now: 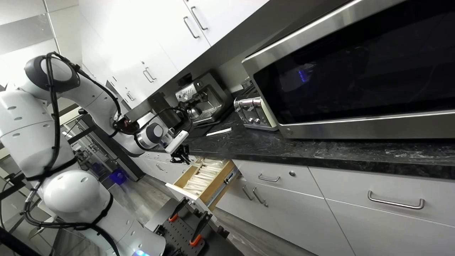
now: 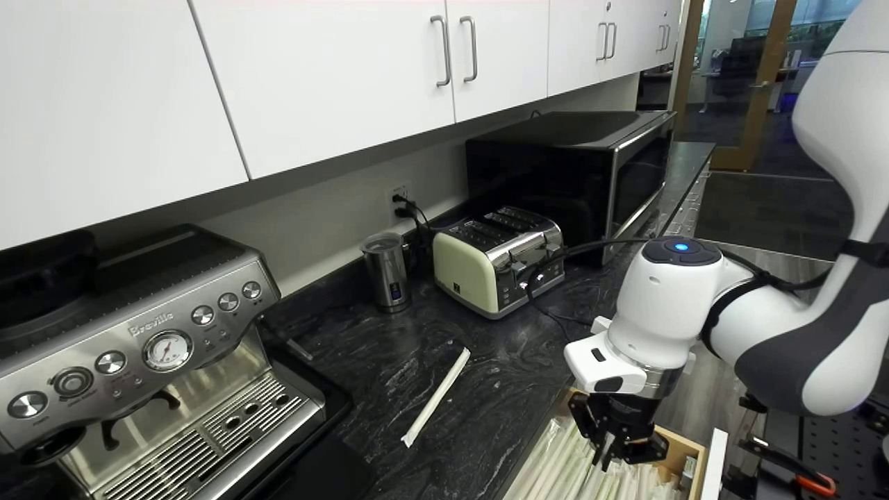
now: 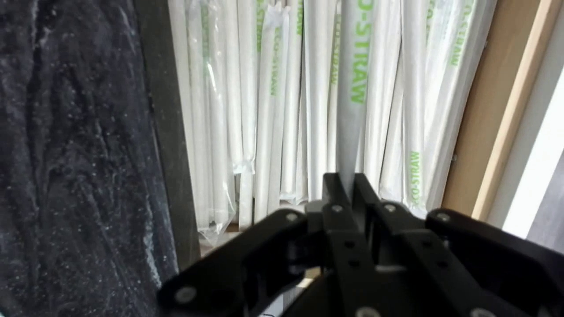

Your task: Get a straw from the countertop and place it in the open drawer of the file cabinet

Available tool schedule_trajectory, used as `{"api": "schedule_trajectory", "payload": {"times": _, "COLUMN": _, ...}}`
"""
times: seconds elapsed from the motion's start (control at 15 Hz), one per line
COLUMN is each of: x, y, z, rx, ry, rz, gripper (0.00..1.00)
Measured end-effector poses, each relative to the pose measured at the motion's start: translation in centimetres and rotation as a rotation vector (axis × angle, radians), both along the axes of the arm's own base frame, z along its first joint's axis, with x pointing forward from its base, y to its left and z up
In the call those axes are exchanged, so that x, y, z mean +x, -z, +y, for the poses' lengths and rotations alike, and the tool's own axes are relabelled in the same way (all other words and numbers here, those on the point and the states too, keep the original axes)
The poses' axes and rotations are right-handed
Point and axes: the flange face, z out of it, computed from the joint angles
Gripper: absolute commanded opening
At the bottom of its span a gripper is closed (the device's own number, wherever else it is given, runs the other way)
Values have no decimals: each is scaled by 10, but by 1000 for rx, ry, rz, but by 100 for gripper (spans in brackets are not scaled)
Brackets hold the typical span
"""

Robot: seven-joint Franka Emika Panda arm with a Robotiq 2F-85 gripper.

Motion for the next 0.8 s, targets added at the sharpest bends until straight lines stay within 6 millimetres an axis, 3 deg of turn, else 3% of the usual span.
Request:
{"api": "schedule_trajectory", "payload": {"times": 0.53, "x": 3, "y": -18, "z": 2, "rx": 3, "ry": 14, "rz": -45, "gripper": 99}}
{"api": "schedule_trajectory", "payload": {"times": 0.8, "x": 6, "y": -44, "z": 2, "rx": 1, "ry": 25, "rz": -86, "gripper": 100}}
